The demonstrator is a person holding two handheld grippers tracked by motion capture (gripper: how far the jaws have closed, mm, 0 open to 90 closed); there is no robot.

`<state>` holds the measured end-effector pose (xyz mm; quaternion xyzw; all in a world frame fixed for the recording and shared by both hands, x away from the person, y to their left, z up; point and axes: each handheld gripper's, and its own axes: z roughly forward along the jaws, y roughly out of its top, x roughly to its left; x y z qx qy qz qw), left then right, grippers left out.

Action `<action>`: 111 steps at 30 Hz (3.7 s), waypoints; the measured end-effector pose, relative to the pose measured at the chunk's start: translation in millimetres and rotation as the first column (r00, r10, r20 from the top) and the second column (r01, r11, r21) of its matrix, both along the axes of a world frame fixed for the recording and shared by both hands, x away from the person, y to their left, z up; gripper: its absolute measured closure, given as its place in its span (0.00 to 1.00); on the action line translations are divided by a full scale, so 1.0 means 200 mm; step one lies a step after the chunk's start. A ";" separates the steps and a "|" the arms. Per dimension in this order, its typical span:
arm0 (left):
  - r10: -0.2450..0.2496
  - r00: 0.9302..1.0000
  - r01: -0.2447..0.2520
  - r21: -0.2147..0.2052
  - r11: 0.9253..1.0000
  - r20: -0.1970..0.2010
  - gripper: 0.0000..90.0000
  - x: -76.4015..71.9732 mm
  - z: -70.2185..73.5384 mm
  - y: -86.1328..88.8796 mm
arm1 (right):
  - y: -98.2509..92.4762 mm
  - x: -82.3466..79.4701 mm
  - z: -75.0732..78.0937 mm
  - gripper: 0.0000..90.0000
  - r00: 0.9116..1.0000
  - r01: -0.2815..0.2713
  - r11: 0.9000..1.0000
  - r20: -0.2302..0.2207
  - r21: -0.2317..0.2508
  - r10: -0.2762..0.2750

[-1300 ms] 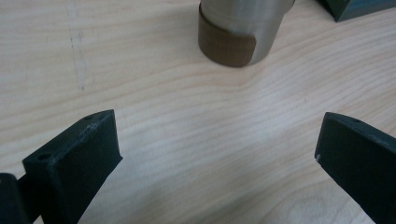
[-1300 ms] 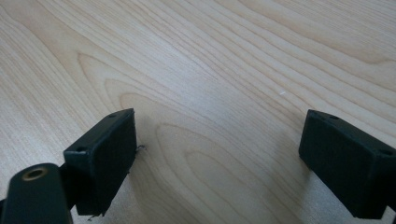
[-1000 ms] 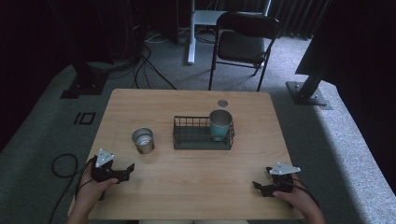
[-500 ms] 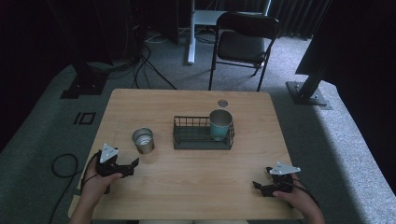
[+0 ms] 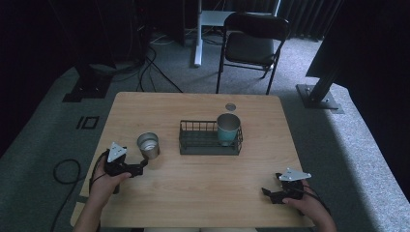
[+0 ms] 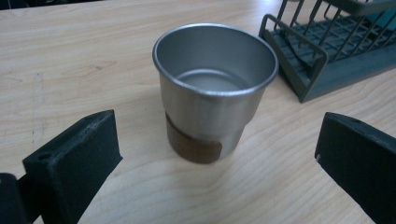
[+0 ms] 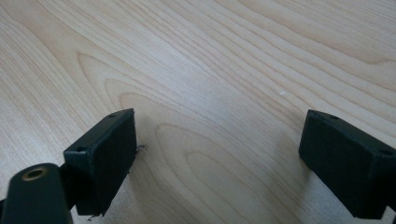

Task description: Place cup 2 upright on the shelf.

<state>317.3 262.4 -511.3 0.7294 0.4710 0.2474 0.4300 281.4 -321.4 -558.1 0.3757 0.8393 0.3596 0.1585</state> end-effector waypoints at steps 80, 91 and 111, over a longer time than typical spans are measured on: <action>0.005 0.999 -0.004 -0.014 1.000 0.051 0.16 0.27 0.04 -0.16 | 0.00 0.00 0.00 0.12 1.000 0.000 1.000 0.000 0.000 0.000; -0.004 0.997 0.004 -0.008 1.000 0.073 0.16 0.26 0.15 -0.14 | 0.00 0.00 0.00 0.12 1.000 0.000 1.000 0.000 0.000 0.000; -0.052 0.989 0.055 -0.024 0.998 0.136 0.16 0.28 0.43 -0.23 | 0.00 0.00 0.00 0.12 1.000 0.000 1.000 0.001 -0.001 0.000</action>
